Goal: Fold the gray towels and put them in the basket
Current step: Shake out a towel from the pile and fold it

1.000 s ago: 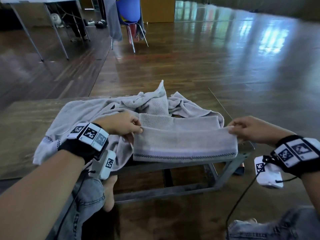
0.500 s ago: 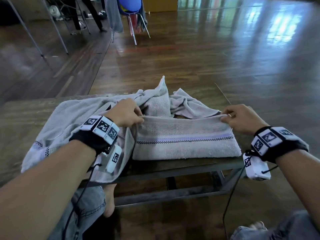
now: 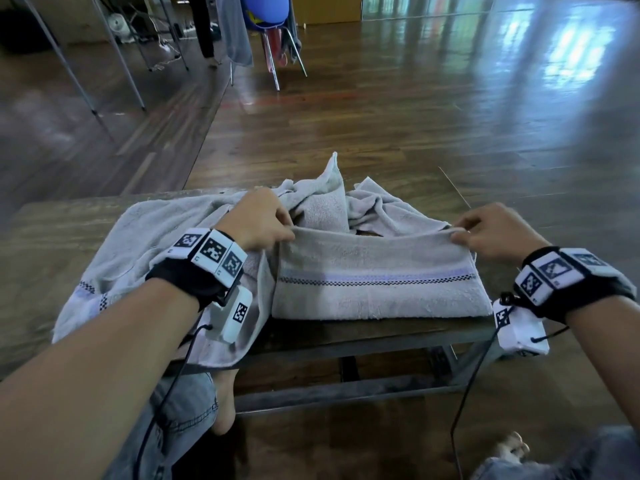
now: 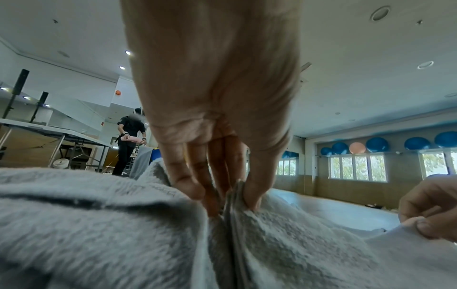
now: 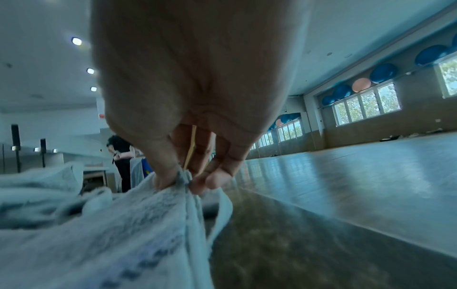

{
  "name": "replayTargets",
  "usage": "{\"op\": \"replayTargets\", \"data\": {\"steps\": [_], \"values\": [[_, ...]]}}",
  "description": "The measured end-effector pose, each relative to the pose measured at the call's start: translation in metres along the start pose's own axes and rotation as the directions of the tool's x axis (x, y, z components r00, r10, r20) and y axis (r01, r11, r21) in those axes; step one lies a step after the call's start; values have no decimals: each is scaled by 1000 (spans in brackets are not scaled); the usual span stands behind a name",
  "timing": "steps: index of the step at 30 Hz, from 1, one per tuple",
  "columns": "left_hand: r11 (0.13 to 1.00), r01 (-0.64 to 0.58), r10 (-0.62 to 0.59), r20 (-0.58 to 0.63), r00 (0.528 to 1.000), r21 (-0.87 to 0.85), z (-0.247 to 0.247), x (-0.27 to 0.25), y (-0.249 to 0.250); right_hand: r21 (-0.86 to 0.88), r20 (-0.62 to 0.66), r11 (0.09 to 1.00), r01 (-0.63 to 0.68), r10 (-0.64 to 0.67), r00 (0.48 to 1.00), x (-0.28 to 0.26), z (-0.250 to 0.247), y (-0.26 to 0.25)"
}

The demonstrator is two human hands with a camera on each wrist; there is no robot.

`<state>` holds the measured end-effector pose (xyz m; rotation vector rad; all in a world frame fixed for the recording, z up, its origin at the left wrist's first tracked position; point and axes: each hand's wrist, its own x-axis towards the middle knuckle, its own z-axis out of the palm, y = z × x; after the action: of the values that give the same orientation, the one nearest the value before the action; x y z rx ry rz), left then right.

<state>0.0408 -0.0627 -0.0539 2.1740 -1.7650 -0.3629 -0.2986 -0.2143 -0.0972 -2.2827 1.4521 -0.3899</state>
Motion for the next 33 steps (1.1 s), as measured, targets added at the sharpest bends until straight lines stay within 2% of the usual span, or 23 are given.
{"op": "replayTargets", "data": {"steps": [2, 3, 5, 7, 9, 11, 12, 13, 14, 15, 16, 17, 18, 19, 20, 22, 23, 26, 28, 33], "values": [[996, -34, 23, -127, 992, -81, -7, -1, 5, 42, -202, 998, 45, -36, 979, 0, -11, -5], [991, -69, 43, -212, 976, -118, -12, -2, 8, 80, -341, 994, 75, -43, 939, -1, -19, -8], [971, -178, 105, -386, 916, -158, -21, -5, 16, 179, -556, 970, 163, -37, 830, -4, -37, -13], [938, -286, 153, -507, 848, -195, -29, -11, 23, 289, -655, 918, 271, -17, 755, -13, -54, -13], [901, -376, 197, -569, 799, -215, -31, -19, 26, 326, -684, 881, 342, -30, 729, -29, -64, -5], [888, -419, 258, -546, 797, -192, -27, -28, 26, 300, -644, 894, 333, -68, 762, -49, -63, 5], [887, -423, 294, -480, 826, -185, -23, -31, 24, 288, -586, 909, 302, -82, 806, -59, -59, 11], [891, -412, 327, -361, 873, -189, -17, -35, 22, 272, -497, 928, 254, -91, 863, -70, -55, 18], [907, -379, 346, -189, 919, -185, -10, -39, 20, 245, -379, 949, 198, -94, 921, -79, -49, 26], [930, -336, 341, 9, 940, -153, -2, -42, 19, 200, -235, 969, 144, -95, 967, -88, -43, 33], [951, -293, 308, 193, 932, -101, 7, -44, 18, 128, -75, 986, 102, -93, 993, -97, -38, 39], [966, -254, 256, 335, 907, -53, 17, -46, 18, 51, 68, 996, 73, -76, 995, -104, -34, 44], [976, -216, 203, 414, 887, -16, 27, -47, 18, -13, 156, 999, 47, -44, 987, -109, -29, 47], [983, -182, 157, 427, 891, 20, 36, -48, 20, -47, 170, 999, 18, -10, 985, -112, -26, 49], [987, -147, 114, 385, 916, 58, 44, -47, 21, -53, 132, 999, -14, 21, 991, -113, -25, 51], [990, -42, 8, 251, 968, 133, 56, -46, 23, -27, 37, 998, -64, 65, 997, -113, -20, 53], [987, 24, -56, 202, 978, 156, 59, -46, 25, -27, 19, 996, -82, 82, 996, -112, -16, 53], [966, 192, -221, 170, 960, 173, 66, -52, 26, -64, 29, 989, -133, 135, 990, -108, -3, 48], [959, 231, -259, 185, 948, 161, 68, -55, 26, -49, 15, 980, -192, 193, 981, -106, 2, 45], [963, 241, -257, 146, 955, 118, 66, -60, 29, -9, -12, 960, -279, 278, 960, -101, 4, 36]]}}
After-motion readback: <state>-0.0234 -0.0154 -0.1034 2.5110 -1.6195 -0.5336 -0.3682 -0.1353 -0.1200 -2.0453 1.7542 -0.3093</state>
